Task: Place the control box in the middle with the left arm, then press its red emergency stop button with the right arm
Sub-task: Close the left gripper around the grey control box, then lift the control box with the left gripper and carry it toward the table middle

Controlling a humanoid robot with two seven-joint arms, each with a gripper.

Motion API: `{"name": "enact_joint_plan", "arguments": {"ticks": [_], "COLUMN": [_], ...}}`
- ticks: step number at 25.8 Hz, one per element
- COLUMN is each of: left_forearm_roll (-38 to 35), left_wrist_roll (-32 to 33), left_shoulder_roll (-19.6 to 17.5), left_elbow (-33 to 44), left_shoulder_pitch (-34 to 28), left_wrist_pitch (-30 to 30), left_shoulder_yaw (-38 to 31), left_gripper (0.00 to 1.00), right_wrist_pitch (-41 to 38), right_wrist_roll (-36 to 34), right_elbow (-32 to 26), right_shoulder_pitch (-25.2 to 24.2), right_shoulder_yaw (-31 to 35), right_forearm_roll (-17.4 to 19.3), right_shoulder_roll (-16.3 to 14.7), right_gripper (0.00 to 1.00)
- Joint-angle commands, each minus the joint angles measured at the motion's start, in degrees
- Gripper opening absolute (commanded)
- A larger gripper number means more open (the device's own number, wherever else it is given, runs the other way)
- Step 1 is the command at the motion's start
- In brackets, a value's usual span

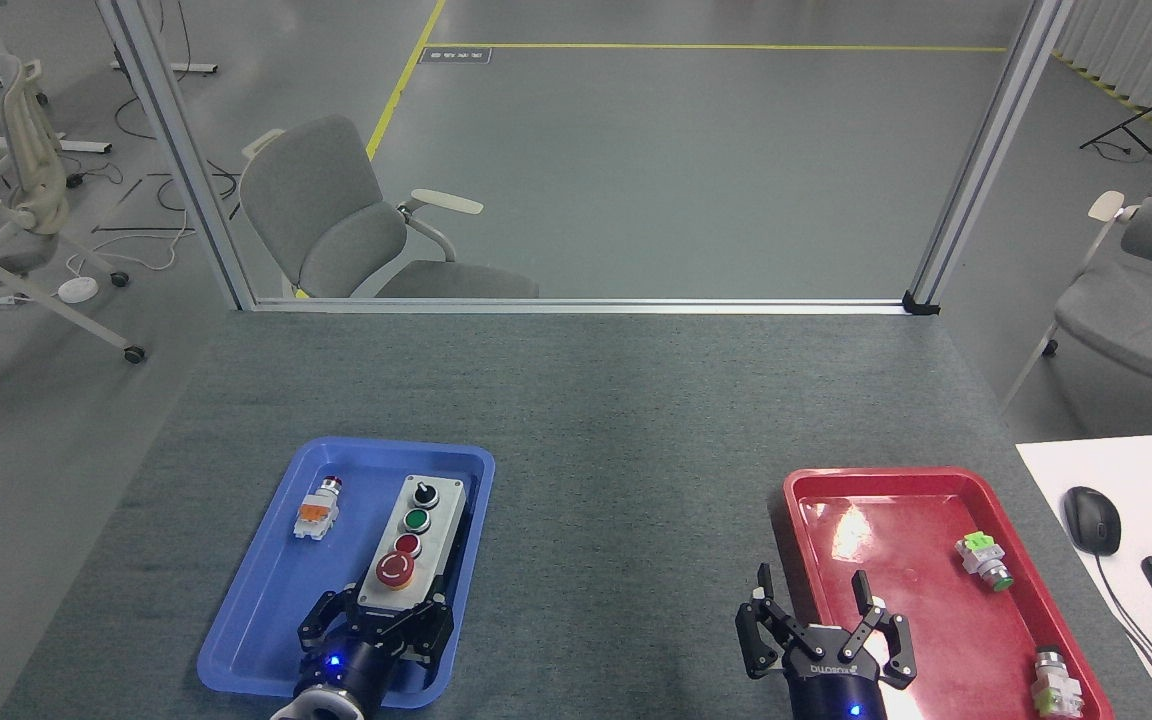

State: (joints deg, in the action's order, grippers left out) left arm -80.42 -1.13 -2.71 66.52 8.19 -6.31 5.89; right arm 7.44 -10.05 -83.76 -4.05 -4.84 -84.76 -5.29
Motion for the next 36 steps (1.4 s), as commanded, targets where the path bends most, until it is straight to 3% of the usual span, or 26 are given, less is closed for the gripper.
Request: {"name": "enact_joint_plan", "arguments": {"ticks": [1,4,5,10,16,22,30,36], "left_forearm_roll": [0.0,0.0,0.0,0.7,6.9,5.7,1.1,-2.7], "left_wrist_roll": [0.5,0.5,0.5,0.4,2.0,4.6,4.9,4.9], "left_shoulder_roll": [-0.3,-0.5,-0.5,-0.5,-2.4,-1.9,0.6,5.3], "left_elbow": [-0.4,-0.4,-0.4,0.8,7.7,12.8,9.2,2.3], "left_shoulder_pitch": [0.4,0.7,0.7,1.5,1.2,0.1,4.1,5.6], "left_wrist_pitch": [-1.4,-2.7,-2.7,-4.2,-5.2,-5.5,1.8,2.7], "left_shoulder_yaw": [0.0,-0.1,-0.1,-0.8,-0.5,6.2,22.5,24.9], "left_gripper": [0.40,0.06,0.00,0.00,0.00,0.00,0.00,0.00], "right_wrist_pitch": [-0.1,-0.1,-0.1,-0.1,0.3,0.4,0.5,1.7], "right_wrist_roll": [-0.1,-0.1,-0.1,-0.1,-0.1,-0.1,-0.1,-0.1], "right_elbow": [0.0,0.0,0.0,0.0,-0.1,-0.1,-0.1,0.0], "right_shoulder_pitch": [0.0,0.0,0.0,0.0,-0.2,-0.2,-0.3,-0.3], "right_shoulder_yaw": [0.0,-0.1,-0.1,-0.1,-0.3,-0.1,0.0,0.0], "right_forearm_roll": [-0.1,-0.1,-0.1,-0.2,-0.2,-0.2,-0.2,-0.2], "right_shoulder_roll": [0.0,0.1,0.0,-0.1,0.3,0.0,-0.1,-0.1], "right_gripper": [0.98,0.98,0.98,0.98,0.98,0.98,0.98,0.98]}}
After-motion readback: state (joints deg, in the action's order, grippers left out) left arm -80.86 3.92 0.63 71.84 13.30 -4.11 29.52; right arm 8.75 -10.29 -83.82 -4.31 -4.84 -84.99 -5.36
